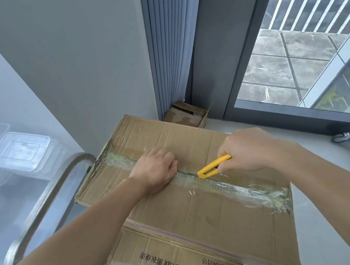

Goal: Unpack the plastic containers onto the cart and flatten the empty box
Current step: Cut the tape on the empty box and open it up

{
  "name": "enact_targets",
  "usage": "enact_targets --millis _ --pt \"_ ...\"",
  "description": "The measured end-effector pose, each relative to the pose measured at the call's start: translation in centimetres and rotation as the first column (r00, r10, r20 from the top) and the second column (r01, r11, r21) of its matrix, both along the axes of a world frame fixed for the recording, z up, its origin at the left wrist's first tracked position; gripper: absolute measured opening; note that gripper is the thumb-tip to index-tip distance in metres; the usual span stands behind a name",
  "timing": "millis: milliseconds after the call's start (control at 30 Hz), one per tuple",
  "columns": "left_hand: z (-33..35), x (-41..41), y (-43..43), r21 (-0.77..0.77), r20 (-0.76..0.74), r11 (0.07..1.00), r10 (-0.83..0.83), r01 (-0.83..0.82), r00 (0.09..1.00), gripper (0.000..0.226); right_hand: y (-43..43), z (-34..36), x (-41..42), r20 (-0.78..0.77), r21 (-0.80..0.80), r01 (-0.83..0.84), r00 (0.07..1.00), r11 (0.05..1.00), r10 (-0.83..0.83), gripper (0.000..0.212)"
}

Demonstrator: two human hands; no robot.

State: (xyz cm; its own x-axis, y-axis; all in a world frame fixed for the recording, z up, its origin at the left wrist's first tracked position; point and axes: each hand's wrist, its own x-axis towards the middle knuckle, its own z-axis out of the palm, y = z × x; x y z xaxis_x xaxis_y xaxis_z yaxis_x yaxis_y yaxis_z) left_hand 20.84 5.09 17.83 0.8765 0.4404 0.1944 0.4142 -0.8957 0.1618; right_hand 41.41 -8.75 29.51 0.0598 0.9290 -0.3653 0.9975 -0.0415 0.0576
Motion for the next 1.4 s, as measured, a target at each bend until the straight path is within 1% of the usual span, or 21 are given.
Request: enact_targets --millis 133,267,367,467,533,600,800,900,1067,1233,1400 --pt "0.2 0.6 -0.2 -0.045 0.005 0.999 0.006 -0.005 1.000 0.035 -1.4 0.2 1.3 0.003 -0.006 0.008 1.000 1.000 -0.008 0.033" --pt "0.6 0.7 -0.2 -0.070 -0.020 0.997 0.017 -0.018 1.000 0.033 -2.4 0.5 2.2 0.025 -0.029 0.007 1.000 1.000 -0.006 0.035" --pt "1.4 1.1 -1.2 -0.081 -0.041 0.996 0.021 -0.024 0.999 0.037 -2.9 0.4 2.6 -0.005 -0.007 0.023 1.000 1.000 -0.023 0.035" --pt "1.8 2.6 -3.9 -0.058 -0.039 0.997 -0.061 0.059 0.997 0.037 -2.9 0.3 2.6 -0.030 0.003 0.046 0.998 0.999 -0.046 0.034" --pt "1.7 3.5 -5.3 -0.092 -0.066 0.991 -0.101 0.095 0.993 0.031 -3.0 0.2 2.5 -0.035 0.004 0.052 0.998 0.999 -0.051 0.034" --pt "1.7 4.1 -6.1 -0.134 -0.116 0.988 -0.095 0.079 0.989 0.028 -3.1 0.3 2.4 -0.033 0.008 0.057 0.998 0.998 -0.057 0.033" --pt "1.3 5.2 -6.0 -0.147 -0.194 0.989 -0.062 0.033 0.979 0.026 -3.8 0.8 1.8 -0.022 0.011 0.093 0.995 0.996 -0.093 0.032" --pt "0.8 5.1 -5.3 -0.172 -0.179 0.984 -0.075 0.044 0.981 0.029 -4.5 1.0 1.5 -0.014 -0.009 0.146 0.989 0.989 -0.146 0.031" --pt "0.7 5.4 -5.2 -0.167 -0.179 0.984 -0.092 0.062 0.980 0.036 -5.8 1.3 1.6 0.028 -0.028 0.241 0.970 0.970 -0.240 0.030" --pt "0.9 5.4 -5.1 -0.166 -0.135 0.982 -0.111 0.088 0.985 0.034 -7.2 1.5 1.8 0.069 -0.058 0.311 0.949 0.949 -0.307 0.029" --pt "0.5 5.2 -5.3 -0.153 -0.093 0.984 -0.109 0.094 0.990 0.032 -9.2 1.6 2.9 0.127 -0.086 0.340 0.936 0.936 -0.328 0.027"
